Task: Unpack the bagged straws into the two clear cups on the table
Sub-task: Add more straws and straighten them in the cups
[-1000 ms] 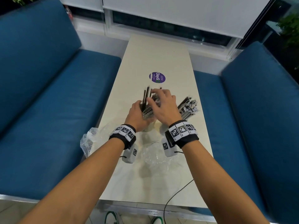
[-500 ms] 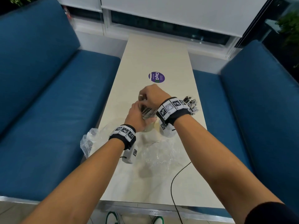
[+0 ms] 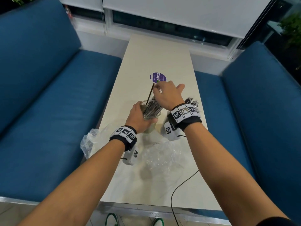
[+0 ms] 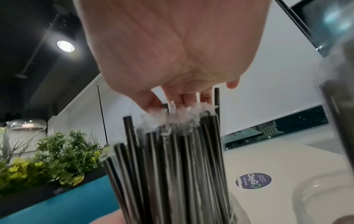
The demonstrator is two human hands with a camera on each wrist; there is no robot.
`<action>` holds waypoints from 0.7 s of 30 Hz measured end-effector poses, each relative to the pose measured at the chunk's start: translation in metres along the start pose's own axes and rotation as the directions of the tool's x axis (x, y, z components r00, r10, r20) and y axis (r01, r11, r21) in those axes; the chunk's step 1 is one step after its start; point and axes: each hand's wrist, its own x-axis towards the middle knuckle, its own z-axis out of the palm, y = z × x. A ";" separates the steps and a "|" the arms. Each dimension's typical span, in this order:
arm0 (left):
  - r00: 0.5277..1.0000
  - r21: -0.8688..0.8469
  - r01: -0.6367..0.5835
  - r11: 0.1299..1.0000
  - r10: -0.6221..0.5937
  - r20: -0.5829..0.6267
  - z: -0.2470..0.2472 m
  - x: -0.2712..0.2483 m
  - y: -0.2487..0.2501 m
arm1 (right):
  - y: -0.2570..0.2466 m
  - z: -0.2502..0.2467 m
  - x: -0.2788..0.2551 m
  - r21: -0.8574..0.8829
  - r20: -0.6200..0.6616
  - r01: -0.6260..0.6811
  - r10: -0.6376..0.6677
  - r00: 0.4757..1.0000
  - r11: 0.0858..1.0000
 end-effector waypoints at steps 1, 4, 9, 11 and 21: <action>1.000 0.002 0.000 1.000 0.000 0.000 0.000 0.001 0.000 | 0.000 0.000 0.000 -0.027 0.036 0.008 -0.007 0.999 1.000; 1.000 0.007 0.001 1.000 -0.001 0.008 0.000 0.001 0.001 | 0.002 -0.008 -0.002 0.035 0.078 -0.034 0.031 0.996 0.999; 1.000 -0.001 -0.008 1.000 0.008 0.001 0.000 0.000 -0.002 | 0.007 -0.034 0.000 0.250 -0.082 -0.051 0.073 0.994 0.967; 1.000 0.009 -0.016 1.000 0.016 -0.002 0.000 -0.001 -0.002 | 0.008 -0.035 0.000 0.357 -0.088 -0.004 0.037 0.995 0.934; 1.000 0.009 -0.023 1.000 0.023 -0.007 -0.001 -0.003 0.000 | 0.010 -0.015 0.005 0.365 -0.109 0.074 -0.036 0.993 0.928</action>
